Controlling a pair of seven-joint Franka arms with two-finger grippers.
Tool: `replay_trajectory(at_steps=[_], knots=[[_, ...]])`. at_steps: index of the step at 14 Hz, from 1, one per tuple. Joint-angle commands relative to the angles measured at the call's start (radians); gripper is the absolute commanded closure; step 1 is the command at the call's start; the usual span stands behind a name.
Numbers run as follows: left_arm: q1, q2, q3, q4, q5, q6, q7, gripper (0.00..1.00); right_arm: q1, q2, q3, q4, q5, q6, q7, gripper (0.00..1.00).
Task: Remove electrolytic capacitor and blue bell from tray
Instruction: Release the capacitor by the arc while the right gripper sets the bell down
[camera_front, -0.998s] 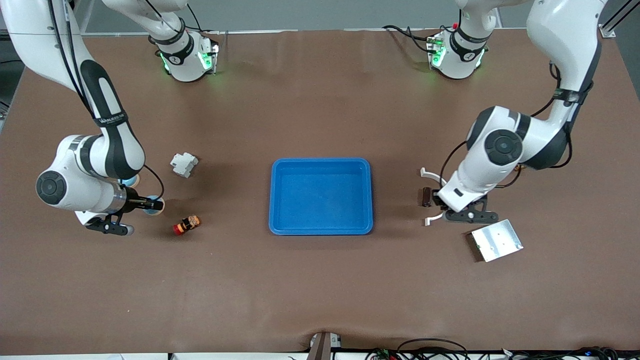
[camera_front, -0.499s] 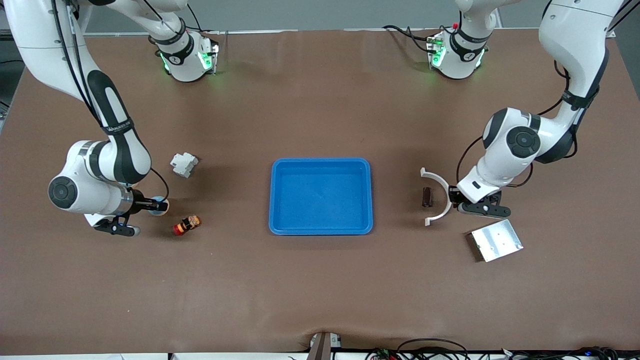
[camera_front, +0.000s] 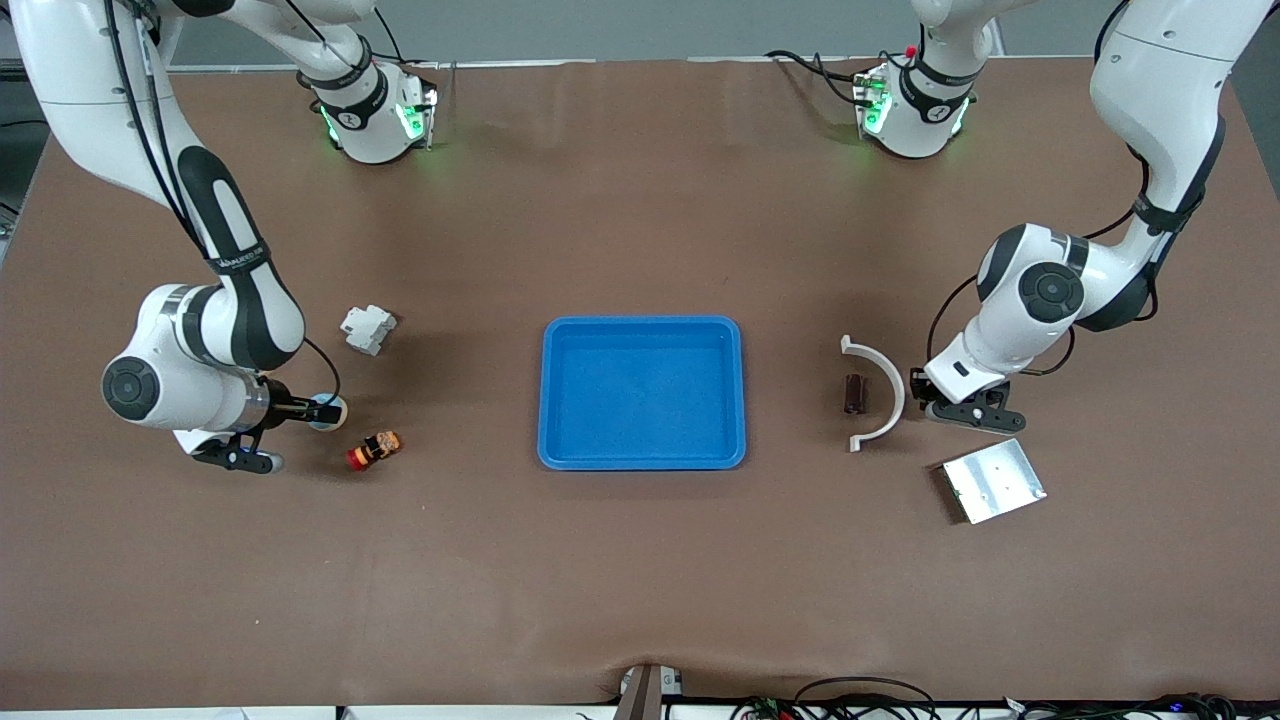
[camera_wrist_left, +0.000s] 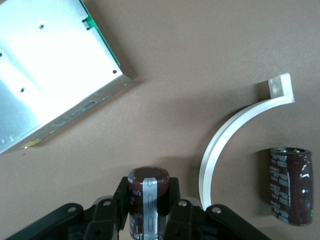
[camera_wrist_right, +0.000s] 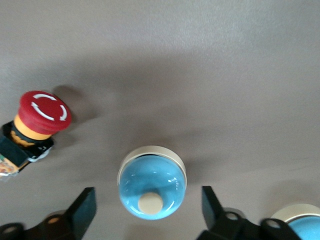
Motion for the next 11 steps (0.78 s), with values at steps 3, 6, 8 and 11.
replay_trajectory(at_steps=[3,6,8,11], knots=[[0.02,-0.014,-0.009,-0.037,0.018,0.021,-0.008,1.0,-0.014,-0.066,0.019,0.115,-0.001,-0.216,0.012,0.0],[0.023,-0.008,-0.009,-0.04,0.018,0.021,-0.012,1.0,-0.008,-0.154,0.022,0.124,-0.008,-0.273,0.01,0.0],[0.034,-0.003,-0.009,-0.042,0.018,0.021,-0.012,1.0,0.004,-0.229,0.024,0.12,-0.008,-0.322,0.009,0.0],[0.035,-0.003,-0.009,-0.047,0.018,0.021,-0.011,1.0,0.0,-0.404,0.024,0.118,-0.008,-0.443,-0.005,0.0]])
